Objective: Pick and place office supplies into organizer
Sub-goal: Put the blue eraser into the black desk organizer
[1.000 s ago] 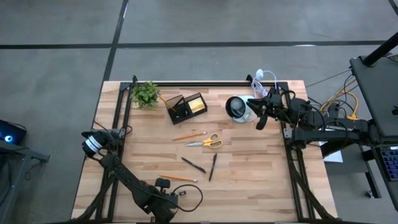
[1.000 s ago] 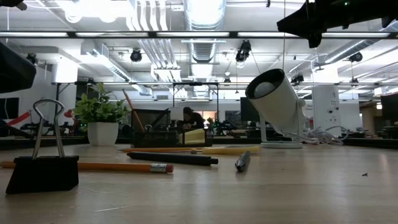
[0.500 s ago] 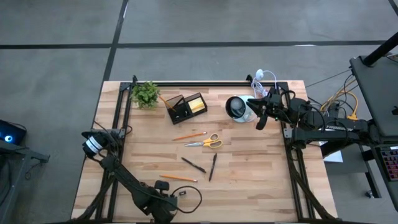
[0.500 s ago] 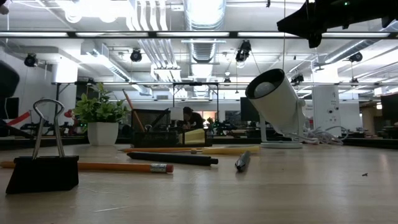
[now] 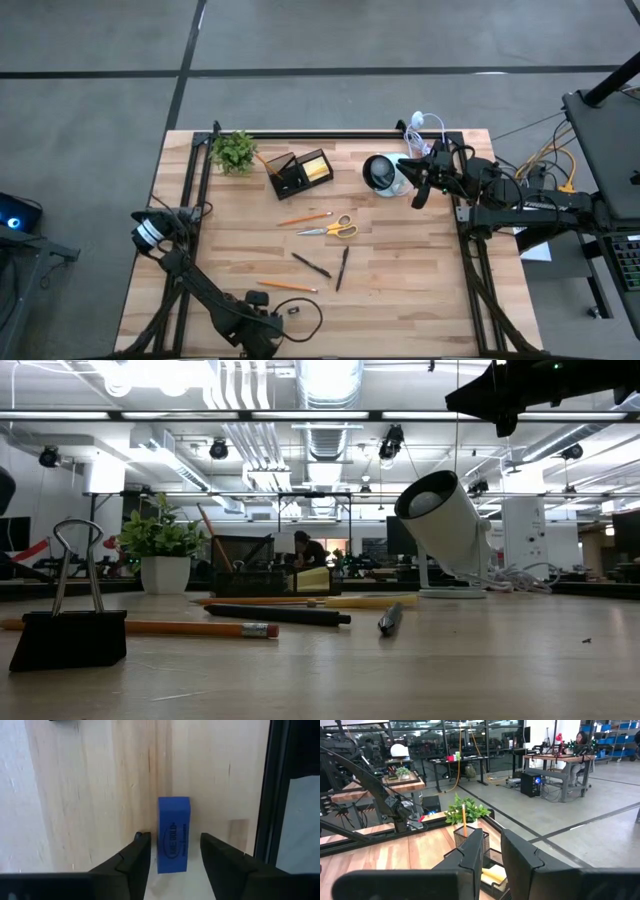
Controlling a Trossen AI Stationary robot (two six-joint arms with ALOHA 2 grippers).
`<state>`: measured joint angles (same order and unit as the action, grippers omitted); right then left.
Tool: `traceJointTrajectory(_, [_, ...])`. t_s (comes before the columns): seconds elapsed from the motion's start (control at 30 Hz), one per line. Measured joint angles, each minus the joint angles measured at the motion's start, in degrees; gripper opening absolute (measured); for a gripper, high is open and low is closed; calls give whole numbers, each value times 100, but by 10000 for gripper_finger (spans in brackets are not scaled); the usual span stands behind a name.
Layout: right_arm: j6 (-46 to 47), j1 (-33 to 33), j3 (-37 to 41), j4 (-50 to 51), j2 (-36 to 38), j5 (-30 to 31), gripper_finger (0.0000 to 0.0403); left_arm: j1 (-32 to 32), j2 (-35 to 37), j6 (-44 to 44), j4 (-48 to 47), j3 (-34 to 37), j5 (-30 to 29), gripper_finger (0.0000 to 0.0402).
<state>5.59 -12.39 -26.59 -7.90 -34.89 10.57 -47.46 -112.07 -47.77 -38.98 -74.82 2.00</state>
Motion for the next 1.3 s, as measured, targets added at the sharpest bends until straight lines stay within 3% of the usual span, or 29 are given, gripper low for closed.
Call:
traceJointTrajectory(0.7, [23,1,0,-2,0,0,59,4,-210,-2,-58,-40,-26,127])
traceJointTrajectory(1.03, [38,0,0,-2,-1,0,59,13,-210,1,-91,-35,14,33])
traceJointTrajectory(1.3, [34,-1,0,-4,0,0,59,13,-165,3,-72,-33,64,25])
